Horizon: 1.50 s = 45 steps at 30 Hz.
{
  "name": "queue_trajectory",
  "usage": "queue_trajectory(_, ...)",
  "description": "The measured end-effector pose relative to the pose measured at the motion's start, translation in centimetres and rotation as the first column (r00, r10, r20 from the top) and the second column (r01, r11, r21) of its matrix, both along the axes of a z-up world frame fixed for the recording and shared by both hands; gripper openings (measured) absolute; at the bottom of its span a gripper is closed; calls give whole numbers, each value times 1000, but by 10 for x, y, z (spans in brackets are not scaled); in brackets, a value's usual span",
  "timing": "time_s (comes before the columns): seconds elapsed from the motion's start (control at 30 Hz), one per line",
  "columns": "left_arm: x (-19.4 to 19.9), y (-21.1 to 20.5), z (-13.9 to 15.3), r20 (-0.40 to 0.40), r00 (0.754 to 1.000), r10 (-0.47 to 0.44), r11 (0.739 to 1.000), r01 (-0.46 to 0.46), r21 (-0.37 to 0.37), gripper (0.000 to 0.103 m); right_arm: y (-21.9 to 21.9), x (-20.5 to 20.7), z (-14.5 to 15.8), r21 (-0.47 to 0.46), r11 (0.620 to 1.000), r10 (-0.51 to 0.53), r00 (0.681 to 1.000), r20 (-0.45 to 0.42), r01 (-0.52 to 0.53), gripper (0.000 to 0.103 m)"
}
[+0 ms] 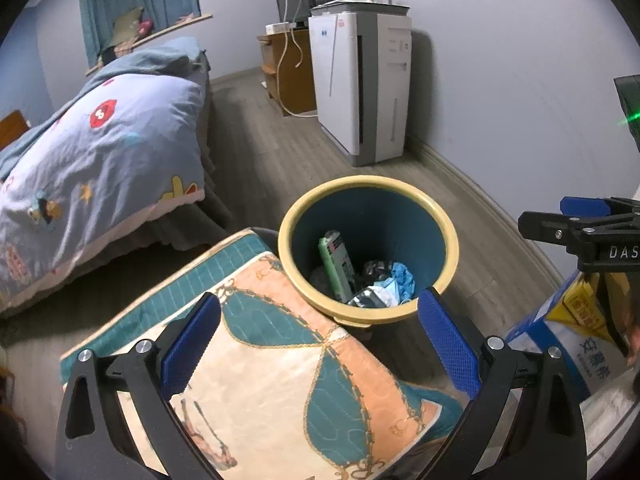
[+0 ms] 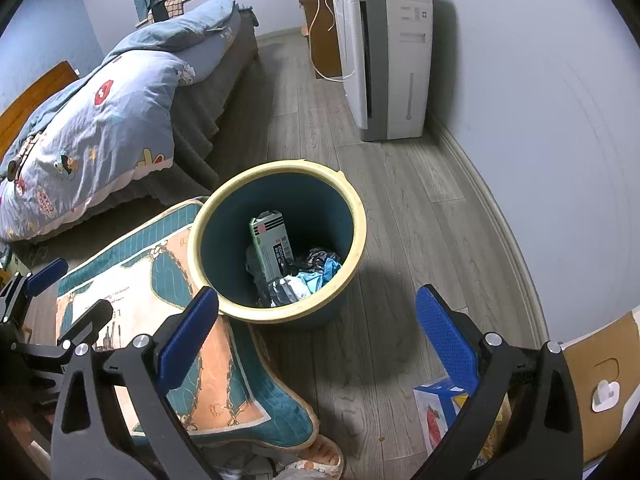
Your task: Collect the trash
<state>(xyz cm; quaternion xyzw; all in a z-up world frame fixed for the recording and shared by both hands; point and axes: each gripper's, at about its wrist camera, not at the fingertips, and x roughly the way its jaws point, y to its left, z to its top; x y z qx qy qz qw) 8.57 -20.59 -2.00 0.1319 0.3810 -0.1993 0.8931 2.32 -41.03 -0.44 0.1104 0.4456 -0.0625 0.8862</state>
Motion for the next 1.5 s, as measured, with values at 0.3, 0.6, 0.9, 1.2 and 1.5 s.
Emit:
queue_trajectory(0.3,0,0,0,1,1000,-1,1000,1,1,98,1,1,0,1,1000,1,1000,-1,-1,97)
queue_trajectory(0.6,-1,0,-2,4,1000,-9,1000,9,3,98,0,2,-1,0,1000,0,1000,-3,0,97)
queue_trajectory(0.9,-2,0,-2,4,1000,-9,1000,9,2,98,-1,3,-2,0,1000,0,1000,-4,0,97)
queue_trajectory(1.2,-2,-1,-1,5,1000,-10,1000,10,1,98,-1,3,-2,0,1000,2,1000,-5,-2,97)
queue_trajectory(1.5,-3,-3,2,5,1000,-25,1000,25,-7,98,-2,3,-2,1,1000,0,1000,-7,0,97)
